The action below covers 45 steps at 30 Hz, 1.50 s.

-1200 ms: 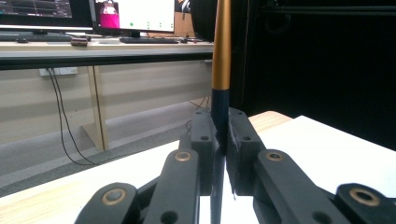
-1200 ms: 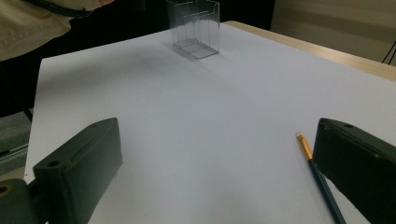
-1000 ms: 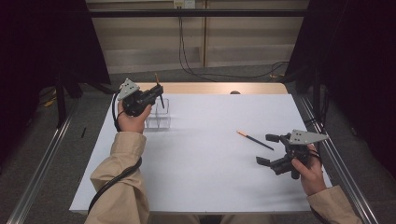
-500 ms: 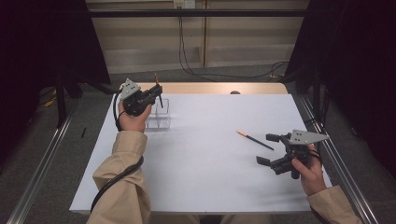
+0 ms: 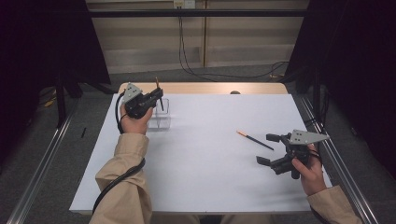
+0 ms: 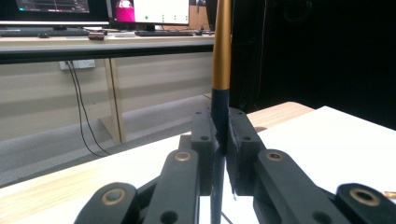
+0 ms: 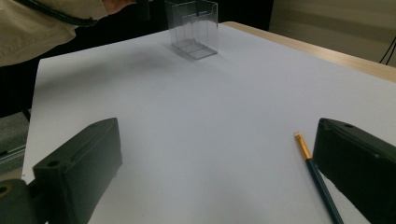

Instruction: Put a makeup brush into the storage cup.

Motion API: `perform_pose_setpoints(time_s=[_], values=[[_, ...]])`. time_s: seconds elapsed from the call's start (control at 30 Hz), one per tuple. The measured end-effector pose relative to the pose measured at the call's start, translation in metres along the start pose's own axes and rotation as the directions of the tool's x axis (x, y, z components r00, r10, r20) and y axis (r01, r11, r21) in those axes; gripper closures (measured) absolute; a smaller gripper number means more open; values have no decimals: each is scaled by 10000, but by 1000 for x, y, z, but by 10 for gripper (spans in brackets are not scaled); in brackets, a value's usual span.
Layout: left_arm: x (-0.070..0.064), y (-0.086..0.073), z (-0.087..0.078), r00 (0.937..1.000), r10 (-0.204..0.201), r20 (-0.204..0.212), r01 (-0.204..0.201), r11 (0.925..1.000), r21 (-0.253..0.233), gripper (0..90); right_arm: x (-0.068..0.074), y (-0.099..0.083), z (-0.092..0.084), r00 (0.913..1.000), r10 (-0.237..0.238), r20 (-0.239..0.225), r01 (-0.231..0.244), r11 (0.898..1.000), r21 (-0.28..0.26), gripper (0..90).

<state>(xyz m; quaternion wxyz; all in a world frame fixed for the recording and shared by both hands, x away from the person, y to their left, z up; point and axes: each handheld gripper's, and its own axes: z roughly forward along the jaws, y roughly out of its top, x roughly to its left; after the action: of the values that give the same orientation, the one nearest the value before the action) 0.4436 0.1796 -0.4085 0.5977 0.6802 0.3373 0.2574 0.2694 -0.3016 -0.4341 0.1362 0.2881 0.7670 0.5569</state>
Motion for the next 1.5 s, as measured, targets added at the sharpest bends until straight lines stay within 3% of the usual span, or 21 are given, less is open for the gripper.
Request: perform_pose_setpoints(time_s=[0.4, 1.2, 1.27, 1.3, 1.43, 1.5], values=[[-2, -11, 2, 9999, -142, 24, 142, 9998, 109, 829, 0, 0, 0, 10000, -16, 21, 16, 10000, 7, 8], [-4, -18, 2, 9989, -400, 241, 391, 9984, 404, 802, 0, 0, 0, 10000, -1, 4, 1, 10000, -25, 7], [-4, -19, 2, 9981, -496, 366, 481, 9980, 414, 765, 0, 0, 0, 10000, -14, -5, 14, 10000, -4, 7], [-5, -19, 2, 9961, -771, 427, 756, 9965, 360, 720, 0, 0, 0, 10000, -17, -10, 17, 10000, 3, 8], [-5, -20, 3, 9947, -948, 401, 935, 9950, 348, 440, 0, 0, 0, 10000, -21, -31, 21, 10000, 23, 7], [-3, -19, 1, 9952, -924, 325, 911, 9951, 389, 342, 0, 0, 0, 10000, -30, -22, 30, 10000, 21, 7]])
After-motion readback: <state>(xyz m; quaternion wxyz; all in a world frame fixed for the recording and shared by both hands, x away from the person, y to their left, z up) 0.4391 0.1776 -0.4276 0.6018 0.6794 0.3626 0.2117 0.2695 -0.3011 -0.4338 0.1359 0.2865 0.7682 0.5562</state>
